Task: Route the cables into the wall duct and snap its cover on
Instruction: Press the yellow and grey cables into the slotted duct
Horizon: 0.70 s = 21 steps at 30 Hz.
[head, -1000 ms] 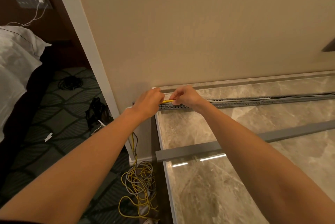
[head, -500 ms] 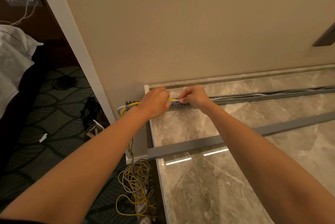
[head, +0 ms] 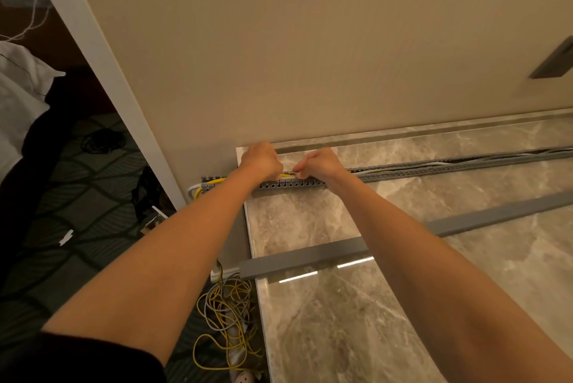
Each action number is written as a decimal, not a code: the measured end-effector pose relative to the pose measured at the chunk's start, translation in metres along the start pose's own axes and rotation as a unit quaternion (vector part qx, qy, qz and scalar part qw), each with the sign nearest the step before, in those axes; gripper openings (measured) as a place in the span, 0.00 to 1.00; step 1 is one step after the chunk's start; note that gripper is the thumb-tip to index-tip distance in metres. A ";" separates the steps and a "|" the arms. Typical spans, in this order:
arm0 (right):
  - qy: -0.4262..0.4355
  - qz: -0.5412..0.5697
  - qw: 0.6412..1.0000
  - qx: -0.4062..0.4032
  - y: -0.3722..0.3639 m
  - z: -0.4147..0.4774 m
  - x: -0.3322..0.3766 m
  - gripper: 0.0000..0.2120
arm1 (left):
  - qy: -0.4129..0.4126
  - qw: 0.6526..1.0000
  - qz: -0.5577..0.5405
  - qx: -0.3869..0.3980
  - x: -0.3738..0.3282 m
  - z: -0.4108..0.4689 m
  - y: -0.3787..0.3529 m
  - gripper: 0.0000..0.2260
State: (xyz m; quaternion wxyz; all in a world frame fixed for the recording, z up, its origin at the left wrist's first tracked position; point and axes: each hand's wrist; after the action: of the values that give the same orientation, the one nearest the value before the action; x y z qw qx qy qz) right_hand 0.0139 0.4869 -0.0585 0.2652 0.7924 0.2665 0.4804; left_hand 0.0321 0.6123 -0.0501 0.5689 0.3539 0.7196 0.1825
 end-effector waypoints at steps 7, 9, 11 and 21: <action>0.019 0.000 1.000 0.008 -0.007 -0.001 -0.003 0.20 | 0.006 0.993 -0.106 0.053 0.010 -0.009 0.008 0.13; 0.028 -0.019 0.999 0.009 -0.012 -0.002 -0.004 0.21 | -0.007 0.992 -0.099 0.071 0.013 -0.012 0.013 0.15; 0.034 -0.024 0.999 0.012 -0.013 -0.005 -0.004 0.20 | -0.012 0.994 -0.089 0.065 0.016 -0.012 0.017 0.12; 0.130 -0.140 0.981 0.018 -0.010 -0.012 -0.010 0.12 | -0.037 0.997 -0.049 0.048 0.039 -0.024 0.043 0.10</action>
State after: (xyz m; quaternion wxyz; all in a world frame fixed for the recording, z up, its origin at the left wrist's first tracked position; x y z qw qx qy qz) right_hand -0.0025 0.4891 -0.0666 0.2785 0.6827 0.4159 0.5324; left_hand 0.0181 0.6728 -0.0419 0.5858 0.3517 0.7224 0.1064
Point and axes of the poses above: each hand's wrist, its own z-axis towards the middle knuckle, its own y-axis out of the back of the hand, x = y × z, and after that the axes turned 15 degrees about -z, right-handed
